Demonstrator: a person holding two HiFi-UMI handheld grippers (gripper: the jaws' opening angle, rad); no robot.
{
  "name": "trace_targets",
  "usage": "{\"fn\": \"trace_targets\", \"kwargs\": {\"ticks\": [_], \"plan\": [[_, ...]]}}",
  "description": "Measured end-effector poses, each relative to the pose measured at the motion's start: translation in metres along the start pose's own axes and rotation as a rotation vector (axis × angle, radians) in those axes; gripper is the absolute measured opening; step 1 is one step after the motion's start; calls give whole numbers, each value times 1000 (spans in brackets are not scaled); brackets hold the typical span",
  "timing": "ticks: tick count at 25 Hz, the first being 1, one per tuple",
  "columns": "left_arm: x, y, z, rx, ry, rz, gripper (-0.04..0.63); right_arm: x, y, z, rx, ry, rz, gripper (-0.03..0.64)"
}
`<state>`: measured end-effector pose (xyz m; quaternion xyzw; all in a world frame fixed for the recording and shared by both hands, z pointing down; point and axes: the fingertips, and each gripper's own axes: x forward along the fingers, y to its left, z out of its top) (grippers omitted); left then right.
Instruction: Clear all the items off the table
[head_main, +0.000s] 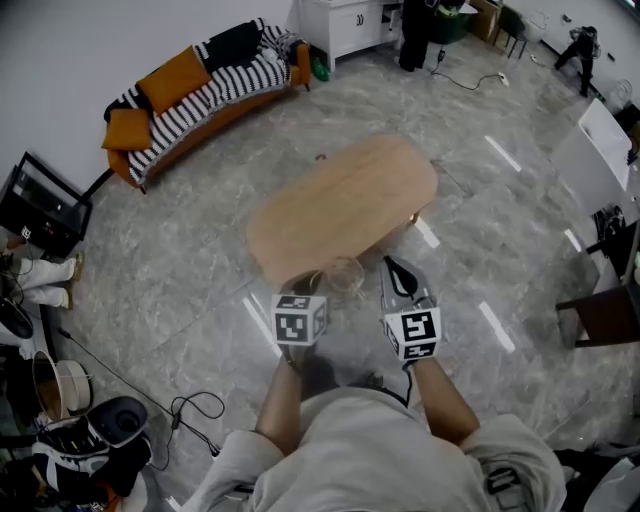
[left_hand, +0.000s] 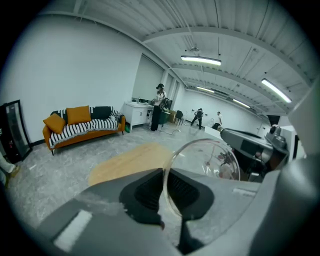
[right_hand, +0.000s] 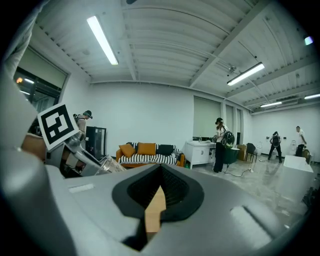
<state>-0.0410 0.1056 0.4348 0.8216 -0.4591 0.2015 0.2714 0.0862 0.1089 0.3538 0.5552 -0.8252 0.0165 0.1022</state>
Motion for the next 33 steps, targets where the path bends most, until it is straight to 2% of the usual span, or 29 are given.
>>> {"fn": "trace_targets", "kwargs": {"ticks": [4,10,21,33], "plan": [[-5,-40,-8,25,-12,-6,43,-33,-18,0,16,-39,-17,6],[-17,-71,-31,52,-7,16,43,-71,-9,-1,-14,-97,31,6],[-31,-132,-51,102,-12,-9,43,-126,-25,-9,13,-144,17,6],[-33,-158,-60,112,-10,-37,43,-151,-33,-14,12,-158,0,6]]}}
